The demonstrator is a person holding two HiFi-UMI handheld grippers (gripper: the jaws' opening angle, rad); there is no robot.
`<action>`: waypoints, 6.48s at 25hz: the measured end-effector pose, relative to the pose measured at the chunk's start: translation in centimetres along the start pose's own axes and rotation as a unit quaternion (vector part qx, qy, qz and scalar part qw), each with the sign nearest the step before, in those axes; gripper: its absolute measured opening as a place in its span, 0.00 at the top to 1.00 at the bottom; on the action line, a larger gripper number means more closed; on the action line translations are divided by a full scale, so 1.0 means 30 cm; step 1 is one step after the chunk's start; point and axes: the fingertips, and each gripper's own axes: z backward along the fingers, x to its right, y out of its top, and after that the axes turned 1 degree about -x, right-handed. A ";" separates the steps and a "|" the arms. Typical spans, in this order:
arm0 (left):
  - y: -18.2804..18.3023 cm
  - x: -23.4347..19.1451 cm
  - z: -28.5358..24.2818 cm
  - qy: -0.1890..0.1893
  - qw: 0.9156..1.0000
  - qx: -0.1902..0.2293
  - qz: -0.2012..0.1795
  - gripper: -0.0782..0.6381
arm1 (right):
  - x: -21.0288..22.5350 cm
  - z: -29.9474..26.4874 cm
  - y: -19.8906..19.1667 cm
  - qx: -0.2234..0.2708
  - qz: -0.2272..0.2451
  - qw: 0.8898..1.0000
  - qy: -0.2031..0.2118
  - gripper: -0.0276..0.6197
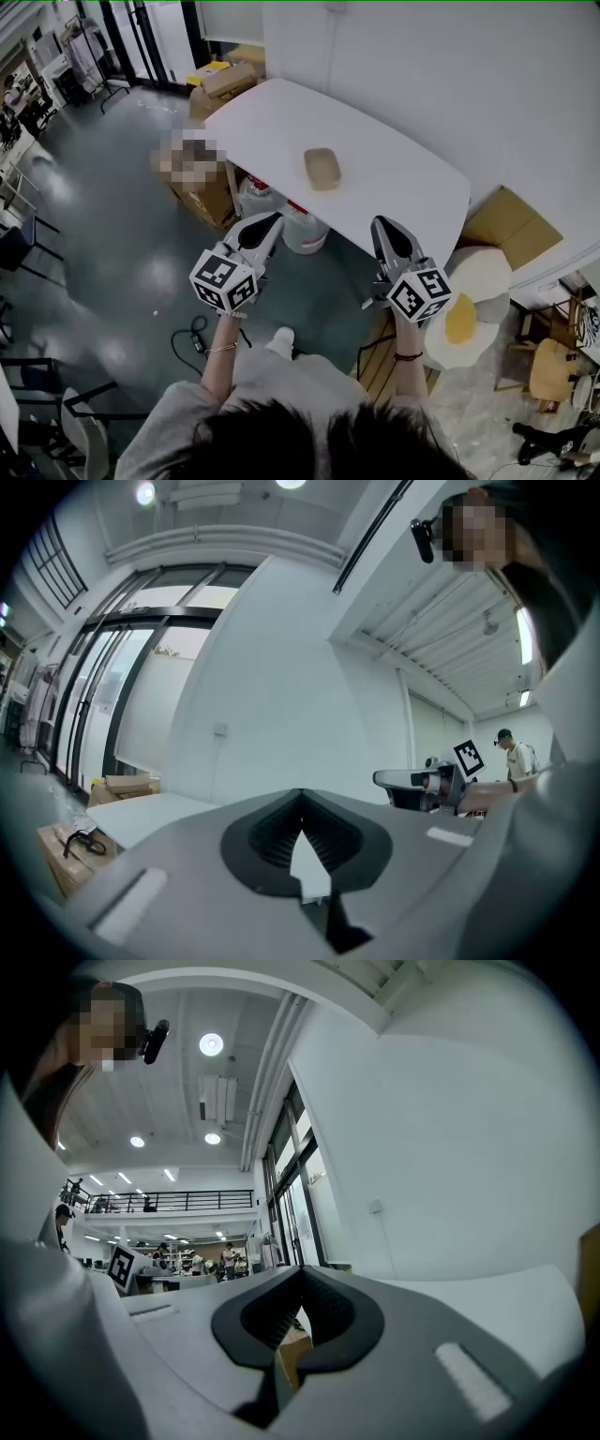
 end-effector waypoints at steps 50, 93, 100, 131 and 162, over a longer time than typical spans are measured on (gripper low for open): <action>-0.124 -0.577 -0.596 -0.056 0.996 -0.050 0.040 0.90 | 0.424 -0.694 -0.136 -0.041 -0.049 0.997 -0.045 0.94; -0.535 -0.743 -0.993 -0.049 0.971 -0.195 0.127 0.90 | 0.826 -1.014 -0.560 -0.257 -0.112 0.959 -0.037 0.94; -0.606 -0.752 -0.994 -0.050 0.965 -0.209 0.148 0.90 | 0.859 -1.013 -0.658 -0.320 -0.100 0.941 -0.051 0.94; -0.677 -0.773 -0.989 -0.043 0.960 -0.217 0.172 0.90 | 0.877 -1.025 -0.813 -0.384 -0.132 0.910 -0.081 0.87; -0.469 -0.783 -0.980 -0.049 0.975 -0.167 0.137 0.90 | 0.856 -1.037 -0.592 -0.299 -0.143 0.941 -0.075 0.89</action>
